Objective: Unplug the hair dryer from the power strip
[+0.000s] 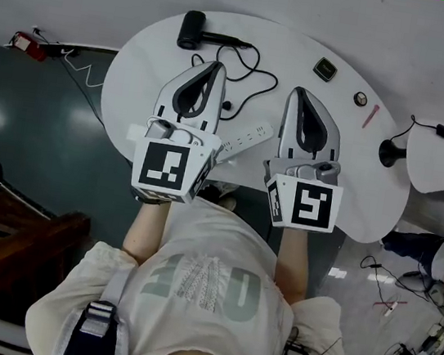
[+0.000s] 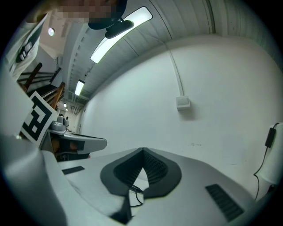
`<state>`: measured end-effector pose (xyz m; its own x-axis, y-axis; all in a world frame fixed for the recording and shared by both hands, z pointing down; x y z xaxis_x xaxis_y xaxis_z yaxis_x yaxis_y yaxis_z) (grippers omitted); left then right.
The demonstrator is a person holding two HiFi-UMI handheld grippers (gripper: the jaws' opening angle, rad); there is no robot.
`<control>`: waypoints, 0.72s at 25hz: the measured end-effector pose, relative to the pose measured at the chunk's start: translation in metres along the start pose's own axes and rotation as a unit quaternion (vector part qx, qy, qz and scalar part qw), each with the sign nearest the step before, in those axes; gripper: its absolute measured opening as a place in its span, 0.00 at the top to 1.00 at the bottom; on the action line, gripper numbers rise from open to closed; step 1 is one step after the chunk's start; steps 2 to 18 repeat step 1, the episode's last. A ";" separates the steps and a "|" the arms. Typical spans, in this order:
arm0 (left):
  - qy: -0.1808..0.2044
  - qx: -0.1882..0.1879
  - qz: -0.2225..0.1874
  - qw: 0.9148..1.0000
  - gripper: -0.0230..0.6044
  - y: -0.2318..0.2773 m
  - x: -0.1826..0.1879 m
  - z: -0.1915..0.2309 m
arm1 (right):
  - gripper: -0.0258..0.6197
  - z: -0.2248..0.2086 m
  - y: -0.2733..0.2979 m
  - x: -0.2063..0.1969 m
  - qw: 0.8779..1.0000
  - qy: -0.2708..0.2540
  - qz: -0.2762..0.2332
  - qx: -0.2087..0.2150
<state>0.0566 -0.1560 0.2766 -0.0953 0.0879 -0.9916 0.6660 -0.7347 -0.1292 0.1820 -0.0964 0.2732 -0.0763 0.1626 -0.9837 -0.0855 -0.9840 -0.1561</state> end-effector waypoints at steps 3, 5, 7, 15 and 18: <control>0.000 0.000 -0.001 1.000 0.95 0.000 0.000 0.000 | 0.96 0.001 0.000 0.001 1.000 -0.003 -0.001 0.001; 0.000 0.000 -0.001 1.000 0.95 0.000 0.000 0.000 | 0.96 0.001 0.000 0.001 1.000 -0.003 -0.001 0.001; 0.000 0.000 -0.001 1.000 0.95 0.000 0.000 0.000 | 0.96 0.001 0.000 0.001 1.000 -0.003 -0.001 0.001; 0.000 0.000 -0.001 1.000 0.95 0.000 0.000 0.000 | 0.96 0.001 0.000 0.001 1.000 -0.003 -0.001 0.001; 0.000 0.000 -0.001 1.000 0.95 0.000 0.000 0.000 | 0.96 0.001 0.000 0.001 1.000 -0.003 -0.001 0.001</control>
Point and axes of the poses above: the fingertips, and each gripper's own axes: y forward along the fingers, z to its left, x out of its top, the point moved 3 cm from there along -y, backward along the fingers, and after that the axes turned 8 degrees about -z, right-handed, at the moved point
